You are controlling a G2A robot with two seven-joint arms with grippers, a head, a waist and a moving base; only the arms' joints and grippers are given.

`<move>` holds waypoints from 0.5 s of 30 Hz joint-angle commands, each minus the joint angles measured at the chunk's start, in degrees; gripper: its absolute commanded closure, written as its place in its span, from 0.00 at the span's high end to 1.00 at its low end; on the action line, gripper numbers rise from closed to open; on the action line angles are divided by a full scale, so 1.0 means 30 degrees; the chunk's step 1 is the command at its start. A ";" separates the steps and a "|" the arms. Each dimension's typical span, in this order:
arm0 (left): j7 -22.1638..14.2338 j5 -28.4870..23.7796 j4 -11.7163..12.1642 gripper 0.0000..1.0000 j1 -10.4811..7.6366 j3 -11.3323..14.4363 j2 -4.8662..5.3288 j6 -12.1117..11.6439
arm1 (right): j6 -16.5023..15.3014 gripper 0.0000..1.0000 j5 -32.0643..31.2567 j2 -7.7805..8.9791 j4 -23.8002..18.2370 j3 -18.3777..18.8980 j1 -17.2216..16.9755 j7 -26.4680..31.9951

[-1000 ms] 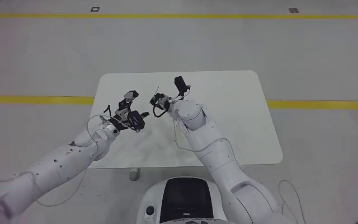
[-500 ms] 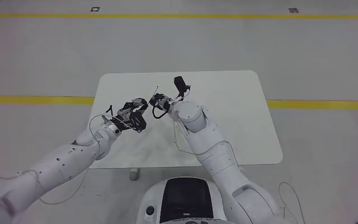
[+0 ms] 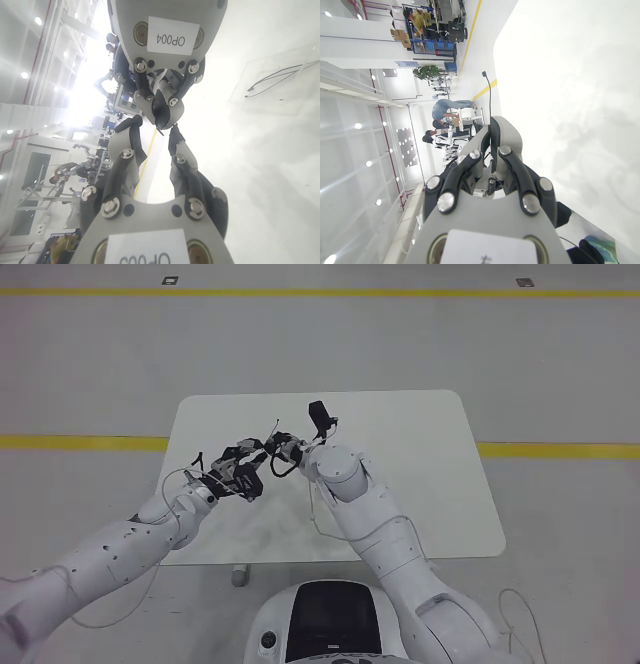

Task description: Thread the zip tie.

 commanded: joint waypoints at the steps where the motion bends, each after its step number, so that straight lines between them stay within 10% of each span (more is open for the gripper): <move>1: -0.0001 0.0000 0.0012 0.27 -0.0027 0.0034 -0.0008 0.0004 | 0.0023 0.00 0.0087 0.0033 -0.0020 -0.0049 -0.0012 -0.0061; 15: -0.0001 0.0000 0.0174 0.00 -0.0144 0.0043 -0.0092 0.0007 | 0.0044 0.00 0.0571 0.0160 0.0774 -0.0349 0.0453 -0.0117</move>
